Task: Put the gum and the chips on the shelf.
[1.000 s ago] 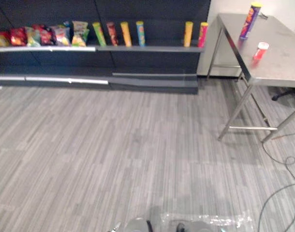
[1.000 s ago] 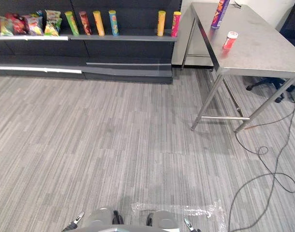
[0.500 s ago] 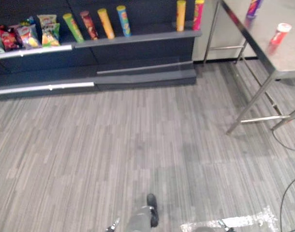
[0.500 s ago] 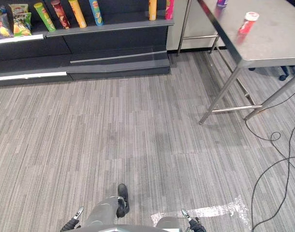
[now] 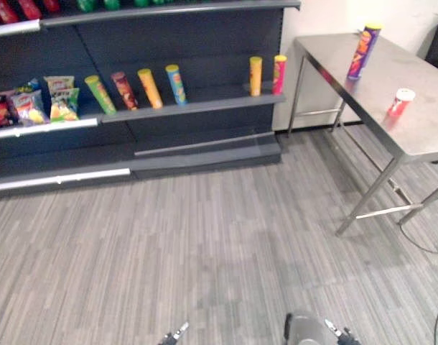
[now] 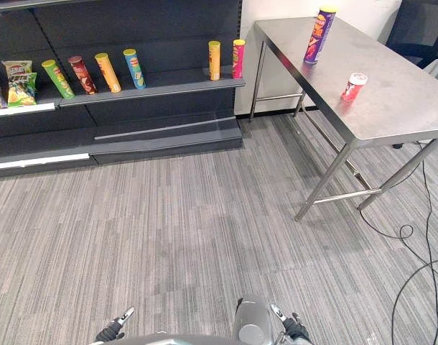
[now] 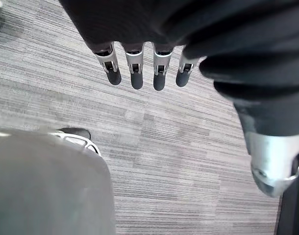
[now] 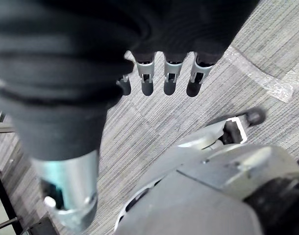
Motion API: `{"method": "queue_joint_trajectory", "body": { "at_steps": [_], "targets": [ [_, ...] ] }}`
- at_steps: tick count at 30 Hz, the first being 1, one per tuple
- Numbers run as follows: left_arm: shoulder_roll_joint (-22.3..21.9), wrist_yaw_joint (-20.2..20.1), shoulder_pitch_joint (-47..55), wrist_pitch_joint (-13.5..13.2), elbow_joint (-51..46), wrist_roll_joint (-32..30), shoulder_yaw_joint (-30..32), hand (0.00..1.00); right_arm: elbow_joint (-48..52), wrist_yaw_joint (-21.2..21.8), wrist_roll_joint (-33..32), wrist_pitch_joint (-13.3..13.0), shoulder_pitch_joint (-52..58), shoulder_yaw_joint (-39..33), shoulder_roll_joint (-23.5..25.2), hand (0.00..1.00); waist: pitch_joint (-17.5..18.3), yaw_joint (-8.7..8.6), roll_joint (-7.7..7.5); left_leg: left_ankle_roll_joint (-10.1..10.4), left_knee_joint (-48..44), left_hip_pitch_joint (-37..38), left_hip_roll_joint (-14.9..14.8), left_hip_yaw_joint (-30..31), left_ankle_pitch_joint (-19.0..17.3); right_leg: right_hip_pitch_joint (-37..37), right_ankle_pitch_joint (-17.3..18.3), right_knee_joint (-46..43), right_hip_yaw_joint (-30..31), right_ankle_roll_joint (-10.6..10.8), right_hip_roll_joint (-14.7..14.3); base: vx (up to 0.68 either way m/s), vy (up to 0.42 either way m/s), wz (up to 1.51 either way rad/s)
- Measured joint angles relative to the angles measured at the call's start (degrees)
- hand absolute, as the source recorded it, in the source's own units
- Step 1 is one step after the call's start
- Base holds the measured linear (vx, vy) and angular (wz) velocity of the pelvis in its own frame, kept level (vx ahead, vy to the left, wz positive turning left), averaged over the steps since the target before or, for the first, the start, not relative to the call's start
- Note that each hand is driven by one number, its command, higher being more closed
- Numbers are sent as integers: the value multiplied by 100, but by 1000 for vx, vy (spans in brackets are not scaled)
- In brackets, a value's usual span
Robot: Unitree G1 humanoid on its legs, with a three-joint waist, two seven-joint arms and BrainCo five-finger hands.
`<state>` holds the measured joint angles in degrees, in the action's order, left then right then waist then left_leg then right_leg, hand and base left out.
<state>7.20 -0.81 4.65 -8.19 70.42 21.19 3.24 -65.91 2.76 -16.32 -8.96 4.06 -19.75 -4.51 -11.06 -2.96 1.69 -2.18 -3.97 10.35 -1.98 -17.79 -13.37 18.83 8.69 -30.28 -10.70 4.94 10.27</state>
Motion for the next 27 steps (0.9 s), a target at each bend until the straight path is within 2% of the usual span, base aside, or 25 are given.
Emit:
{"method": "queue_joint_trajectory", "body": {
  "at_steps": [1,3,4,5,6,7,8,10,12,13,14,15,16,17,18,19,20,21,23,24,25,27],
  "targets": [
    [-25,-1,4,0,0,-2,79,0,-3,-1,0,0,0,-1,-2,0,0,0,11,65,0,16,-48,1,-41,-6,-131,580,34,-3,-75,243,-172,1],
    [-71,-9,5,2,2,-30,344,0,-23,0,5,12,84,-11,39,0,-15,-11,-20,385,-6,152,-175,88,-223,-111,-897,2325,381,31,-218,464,-311,12],
    [-94,-3,-1,0,1,-75,441,0,-22,6,-2,16,126,-49,64,0,-31,-14,-49,479,0,235,-209,131,-278,-157,-1157,2467,436,67,-222,440,-302,23],
    [-144,-4,9,1,5,-159,616,0,-25,10,6,22,200,-113,81,0,-65,-16,-7,625,11,368,-323,171,-363,-221,-1546,2319,430,37,-321,371,-264,33],
    [-392,-18,-51,-1,0,-194,823,0,-23,11,7,18,232,-259,-9,0,-97,-19,225,765,84,501,-548,263,-282,-89,-1252,1760,267,-174,-505,485,-299,27],
    [-454,-28,-53,-9,-33,-212,857,0,-21,11,8,20,218,-264,-23,0,-98,-1,265,791,84,524,-602,281,-156,-31,-1078,1562,239,-240,-536,540,-340,23],
    [-490,-49,-53,-17,-86,-217,953,0,-5,18,9,13,206,-263,-10,0,-101,-2,262,827,76,581,-667,290,84,-9,-803,1278,173,-347,-546,508,-306,19],
    [-522,-63,-83,-8,-105,-216,1018,0,0,26,10,13,202,-268,6,0,-61,-14,255,856,-120,586,-749,338,328,-67,-455,961,67,-363,-528,373,-234,30],
    [-637,-64,-149,-10,-131,-151,1078,0,-9,34,15,17,202,-269,22,0,-55,-12,210,930,-849,376,-865,543,414,-228,-109,734,-41,-412,-475,277,-176,31],
    [-635,-67,-164,-5,-229,-113,1090,0,-10,35,16,22,202,-273,18,0,-42,-7,185,1039,-1730,33,-964,749,507,-355,60,640,-90,-434,-459,253,-165,21],
    [-631,-72,-196,-6,-275,-107,1167,0,0,43,17,18,197,-264,3,0,-46,-11,129,1097,-2729,-429,-1046,981,850,-501,206,557,-120,-488,-437,258,-160,12],
    [-621,-74,-214,0,-281,-105,1181,0,-1,43,15,19,198,-242,3,0,-50,-7,121,1091,-3173,-611,-1088,1077,1136,-596,277,530,-130,-521,-439,276,-143,-4],
    [-596,-62,-206,2,-304,37,1222,0,2,44,11,19,205,-221,8,0,-90,-4,42,1031,-3858,-846,-1194,1063,1805,-822,384,507,-118,-605,-453,366,-122,-15],
    [-553,-65,-197,0,-311,122,1226,0,9,39,7,17,206,-219,39,0,-86,-10,57,949,-4575,-1102,-1320,997,1694,-1024,567,512,-89,-714,-461,359,-102,-15],
    [-547,-70,-196,-3,-323,129,1228,0,23,31,3,20,215,-218,39,0,-84,-8,62,894,-4893,-1276,-1349,941,1476,-1120,631,521,-68,-725,-467,348,-67,-7],
    [-541,-70,-204,-8,-334,134,1230,0,38,32,3,20,224,-216,53,0,-87,-2,57,863,-5261,-1619,-1355,829,1074,-1319,714,582,-33,-702,-466,272,-16,-5],
    [-541,-70,-201,-26,-377,257,1229,0,31,28,-2,23,215,-231,55,0,-88,25,57,816,-5275,-1904,-1350,654,741,-1516,727,688,-32,-708,-456,273,9,-9],
    [-542,-71,-192,-40,-406,319,1233,0,30,25,-7,23,200,-232,59,0,-88,39,57,787,-5179,-2032,-1348,567,629,-1608,730,757,-32,-701,-451,266,65,-19],
    [-523,-79,-190,-72,-460,522,1142,0,75,15,-70,20,174,-240,77,0,-95,100,25,753,-4204,-2346,-1211,346,415,-1893,758,990,29,-621,-388,269,129,-27],
    [-522,-79,-188,-113,-501,559,1023,0,146,15,-172,17,197,-240,126,0,-101,147,-27,723,-2961,-2327,-998,290,443,-2040,843,1040,113,-484,-265,284,180,-27],
    [-520,-78,-171,-131,-508,560,1015,0,181,16,-177,17,199,-231,137,0,-98,155,-47,717,-2386,-2316,-898,314,490,-2074,895,1031,173,-418,-209,297,208,-29],
    [-529,-71,-98,-181,-547,559,1021,0,241,19,-175,-3,176,-213,134,0,-86,152,-28,716,-858,-2210,-687,540,898,-2143,1087,1004,397,-177,-71,279,239,-40]
  ]
}}
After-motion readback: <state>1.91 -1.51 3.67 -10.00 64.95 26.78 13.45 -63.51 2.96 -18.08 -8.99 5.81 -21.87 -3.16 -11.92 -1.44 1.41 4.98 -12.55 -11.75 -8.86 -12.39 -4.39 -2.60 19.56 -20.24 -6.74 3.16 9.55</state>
